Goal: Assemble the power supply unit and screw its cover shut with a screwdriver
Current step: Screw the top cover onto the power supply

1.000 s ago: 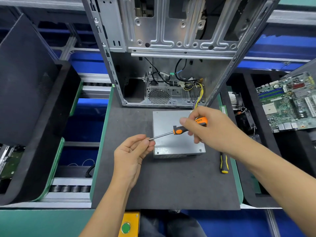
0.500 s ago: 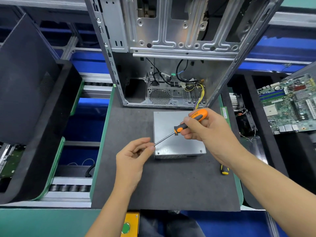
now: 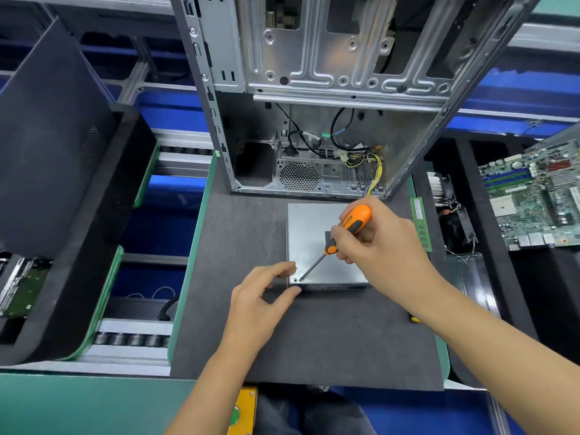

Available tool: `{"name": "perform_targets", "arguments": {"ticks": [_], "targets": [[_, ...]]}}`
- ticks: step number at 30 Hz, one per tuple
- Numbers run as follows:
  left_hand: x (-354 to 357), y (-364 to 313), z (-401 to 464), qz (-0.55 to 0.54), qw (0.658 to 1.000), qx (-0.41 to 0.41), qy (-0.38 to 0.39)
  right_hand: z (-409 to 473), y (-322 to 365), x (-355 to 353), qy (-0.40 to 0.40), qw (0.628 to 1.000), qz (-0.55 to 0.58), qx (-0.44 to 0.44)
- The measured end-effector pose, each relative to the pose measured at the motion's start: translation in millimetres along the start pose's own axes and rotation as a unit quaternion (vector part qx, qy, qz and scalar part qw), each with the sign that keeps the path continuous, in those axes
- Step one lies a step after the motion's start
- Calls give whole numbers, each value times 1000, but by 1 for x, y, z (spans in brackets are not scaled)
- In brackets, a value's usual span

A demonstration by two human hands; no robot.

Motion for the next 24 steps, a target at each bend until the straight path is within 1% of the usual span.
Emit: {"name": "perform_targets", "arguments": {"ticks": [3,9,17,20,22,24], "targets": [[1,3,0,14,1000,11,-11,0,0,1,-3,1000,2,-2],[1,4,2,30,999,26,-8,1,1,3,-2,1000,-10,-7],[2,4,1,40,998,34,-19,0,6,7,14,999,-40,-22],[3,3,1,44,998,36,-18,-3,14,9,55,994,-74,-60],[3,1,1,51,998,47,-12,-6,23,11,93,984,-117,-98],[4,0,3,60,997,55,-8,-6,32,13,113,972,-164,-128]]}}
Point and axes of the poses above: each hand's wrist, its own z-axis towards the middle knuckle, its own x-axis out of the palm, y = z × x, the point moved 3 cm from there along z, towards the middle knuckle, and after that the axes turned 1 degree about -z, right-handed, at the moved point
